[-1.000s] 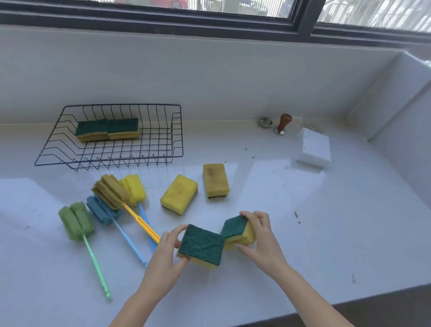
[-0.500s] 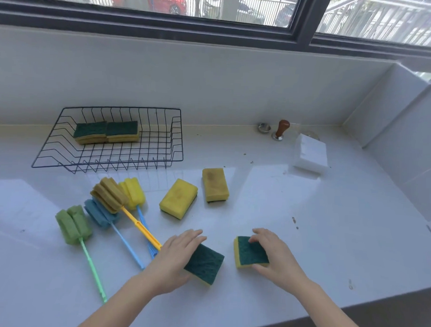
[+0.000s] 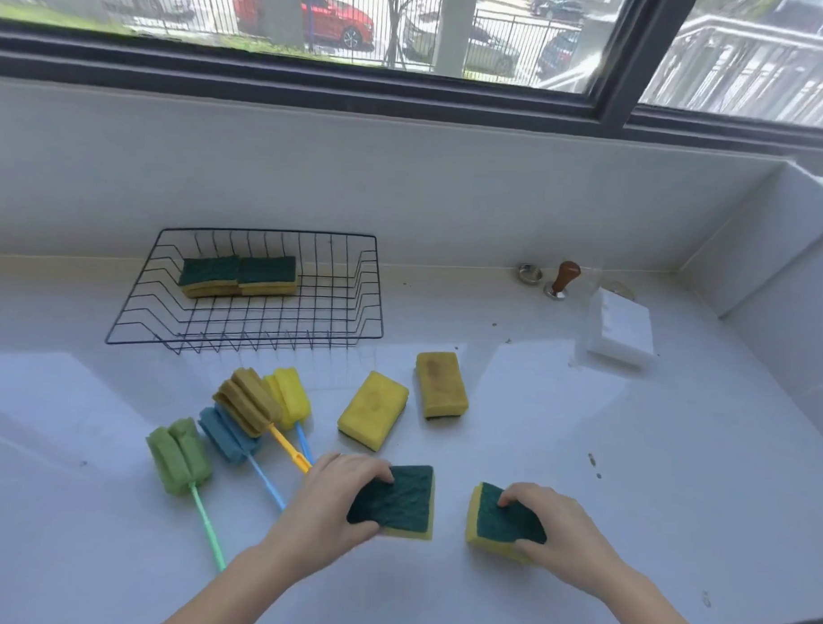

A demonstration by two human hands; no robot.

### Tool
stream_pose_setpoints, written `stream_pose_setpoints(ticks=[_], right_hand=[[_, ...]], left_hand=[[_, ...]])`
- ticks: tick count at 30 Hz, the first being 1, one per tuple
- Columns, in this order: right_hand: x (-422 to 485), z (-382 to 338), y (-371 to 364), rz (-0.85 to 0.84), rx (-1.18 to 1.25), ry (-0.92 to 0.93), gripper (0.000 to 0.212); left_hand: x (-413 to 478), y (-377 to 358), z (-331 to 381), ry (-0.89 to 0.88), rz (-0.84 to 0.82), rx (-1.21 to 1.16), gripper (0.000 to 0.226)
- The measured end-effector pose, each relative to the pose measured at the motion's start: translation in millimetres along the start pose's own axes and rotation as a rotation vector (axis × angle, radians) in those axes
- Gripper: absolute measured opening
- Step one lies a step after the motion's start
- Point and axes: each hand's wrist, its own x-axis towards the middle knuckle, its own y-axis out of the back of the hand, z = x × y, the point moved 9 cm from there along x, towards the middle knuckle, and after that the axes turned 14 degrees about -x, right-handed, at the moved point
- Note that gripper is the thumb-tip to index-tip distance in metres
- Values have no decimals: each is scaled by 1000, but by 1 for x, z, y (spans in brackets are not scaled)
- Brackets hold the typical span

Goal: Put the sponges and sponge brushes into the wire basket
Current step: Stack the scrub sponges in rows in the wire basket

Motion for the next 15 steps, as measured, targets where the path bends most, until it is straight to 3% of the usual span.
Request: stream_pose_setpoints(ticks=[8, 15], right_hand=[[62, -75, 87, 87, 203, 120, 41], [174, -181, 142, 222, 189, 284, 41]], left_hand=[[-23, 139, -37, 134, 277, -13, 41], [-29, 231, -78, 203, 421, -39, 42]])
